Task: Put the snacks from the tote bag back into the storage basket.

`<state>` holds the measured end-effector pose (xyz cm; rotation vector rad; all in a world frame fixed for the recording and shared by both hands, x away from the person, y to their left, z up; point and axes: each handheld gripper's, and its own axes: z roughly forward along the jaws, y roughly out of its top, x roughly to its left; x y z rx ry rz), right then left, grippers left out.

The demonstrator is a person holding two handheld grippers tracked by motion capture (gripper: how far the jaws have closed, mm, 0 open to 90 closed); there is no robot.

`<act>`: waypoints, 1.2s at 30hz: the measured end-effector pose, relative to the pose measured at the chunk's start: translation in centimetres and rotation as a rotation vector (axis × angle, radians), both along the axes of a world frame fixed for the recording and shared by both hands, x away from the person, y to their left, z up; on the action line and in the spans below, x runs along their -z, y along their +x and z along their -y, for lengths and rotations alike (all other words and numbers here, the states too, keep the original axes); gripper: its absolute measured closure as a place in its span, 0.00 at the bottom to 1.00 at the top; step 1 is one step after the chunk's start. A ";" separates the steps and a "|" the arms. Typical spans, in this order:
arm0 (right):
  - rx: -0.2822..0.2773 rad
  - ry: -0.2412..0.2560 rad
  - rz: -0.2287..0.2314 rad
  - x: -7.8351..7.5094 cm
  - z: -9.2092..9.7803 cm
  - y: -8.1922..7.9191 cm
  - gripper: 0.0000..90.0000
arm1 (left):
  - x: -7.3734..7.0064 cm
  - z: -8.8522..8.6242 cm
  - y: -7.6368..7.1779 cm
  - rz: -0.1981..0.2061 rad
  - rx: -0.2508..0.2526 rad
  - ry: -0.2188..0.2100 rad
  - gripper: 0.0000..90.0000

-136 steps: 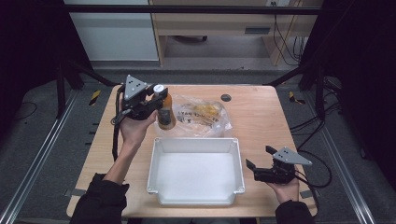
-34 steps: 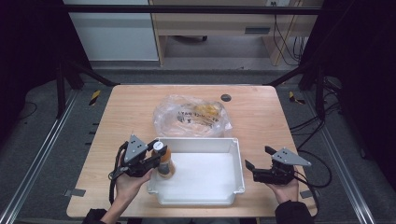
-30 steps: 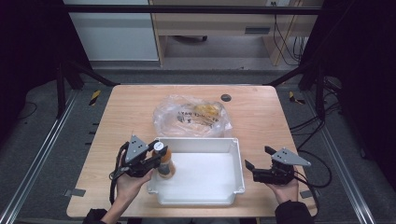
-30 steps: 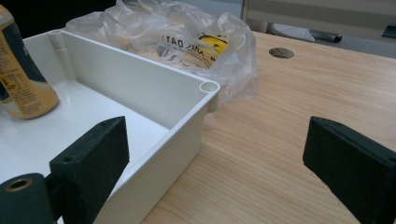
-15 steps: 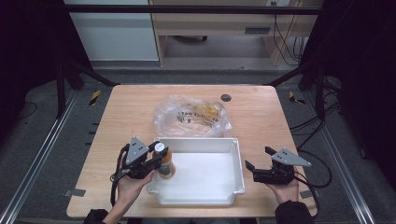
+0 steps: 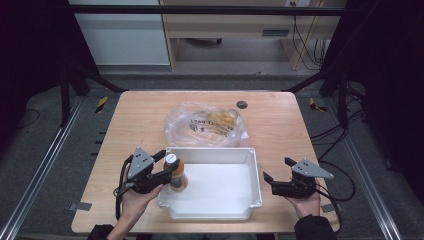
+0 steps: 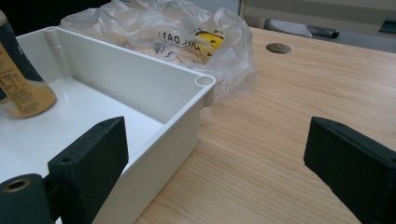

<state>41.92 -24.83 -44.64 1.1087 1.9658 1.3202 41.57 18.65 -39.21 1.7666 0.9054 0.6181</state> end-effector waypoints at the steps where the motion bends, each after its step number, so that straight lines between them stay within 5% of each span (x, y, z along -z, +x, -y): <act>1: 0.000 0.000 0.000 0.0 0.0 0.0 0.07 | -0.1 -0.1 0.0 0.001 0.006 0.000 0.45; 9: 0.013 0.008 0.003 -0.1 0.4 -0.1 0.06 | -0.8 -1.5 0.0 0.001 0.024 -0.019 0.35; 22: 0.024 0.006 0.006 -0.3 0.6 -0.1 0.05 | -0.2 -5.4 0.4 0.003 -0.036 -0.039 0.29; 36: 0.039 -0.016 0.002 -0.2 0.9 -0.2 0.04 | 3.4 -9.2 0.8 -0.061 -0.133 0.022 0.29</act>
